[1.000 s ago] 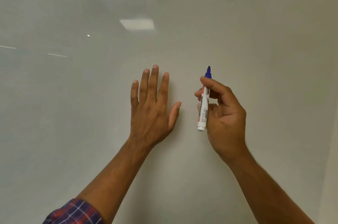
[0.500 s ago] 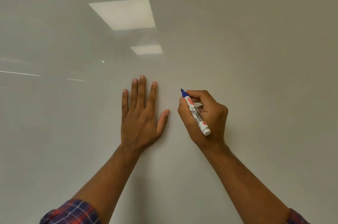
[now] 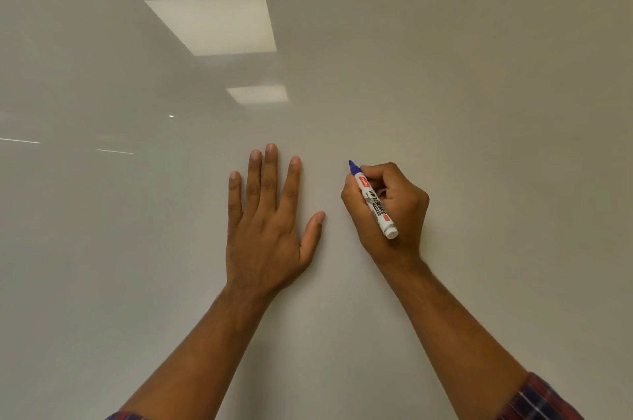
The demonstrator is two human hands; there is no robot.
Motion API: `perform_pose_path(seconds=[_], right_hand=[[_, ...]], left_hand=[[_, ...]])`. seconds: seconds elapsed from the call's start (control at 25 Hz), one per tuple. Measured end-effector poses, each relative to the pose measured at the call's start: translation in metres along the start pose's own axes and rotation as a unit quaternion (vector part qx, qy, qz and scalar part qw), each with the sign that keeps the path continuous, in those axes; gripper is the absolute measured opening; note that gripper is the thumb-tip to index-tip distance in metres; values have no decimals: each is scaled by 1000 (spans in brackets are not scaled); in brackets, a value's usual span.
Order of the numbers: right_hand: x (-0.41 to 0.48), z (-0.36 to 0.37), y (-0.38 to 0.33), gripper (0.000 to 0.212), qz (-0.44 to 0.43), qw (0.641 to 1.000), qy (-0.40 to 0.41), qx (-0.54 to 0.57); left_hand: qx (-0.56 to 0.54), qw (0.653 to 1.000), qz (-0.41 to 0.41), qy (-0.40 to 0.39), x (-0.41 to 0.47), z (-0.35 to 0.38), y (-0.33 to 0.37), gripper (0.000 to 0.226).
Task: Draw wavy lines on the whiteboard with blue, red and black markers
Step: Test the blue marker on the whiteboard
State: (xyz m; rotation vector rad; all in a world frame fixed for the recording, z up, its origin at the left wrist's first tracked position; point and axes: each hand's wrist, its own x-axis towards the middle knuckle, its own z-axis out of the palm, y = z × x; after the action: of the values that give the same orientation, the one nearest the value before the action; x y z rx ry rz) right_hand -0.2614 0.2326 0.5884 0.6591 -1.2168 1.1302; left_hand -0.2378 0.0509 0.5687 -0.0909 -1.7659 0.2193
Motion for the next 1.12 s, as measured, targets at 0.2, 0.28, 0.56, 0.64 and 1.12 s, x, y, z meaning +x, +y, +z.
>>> perform_pose_path(seconds=[0.2,0.28,0.56,0.64,1.12], right_hand=[[-27,-10,3,9,-13,999,-39,-23],[-48,-21,5,9,21,999,-38,-10],[-135,-49,8,13,123,989,-86,-3],[-155,-57,10,13,97,986,-127,-38],[-9,-42,-24,9,75,997,-3,16]], left_hand=[[3,1000,3,4,0,1,-1,87],[3,1000,3,6,0,1,-1,86],[2,1000,2,4,-1,0,0,85],[1,1000,0,5,-2,1,0,84],[-10,1000,1,10,-2,-2,0,85]])
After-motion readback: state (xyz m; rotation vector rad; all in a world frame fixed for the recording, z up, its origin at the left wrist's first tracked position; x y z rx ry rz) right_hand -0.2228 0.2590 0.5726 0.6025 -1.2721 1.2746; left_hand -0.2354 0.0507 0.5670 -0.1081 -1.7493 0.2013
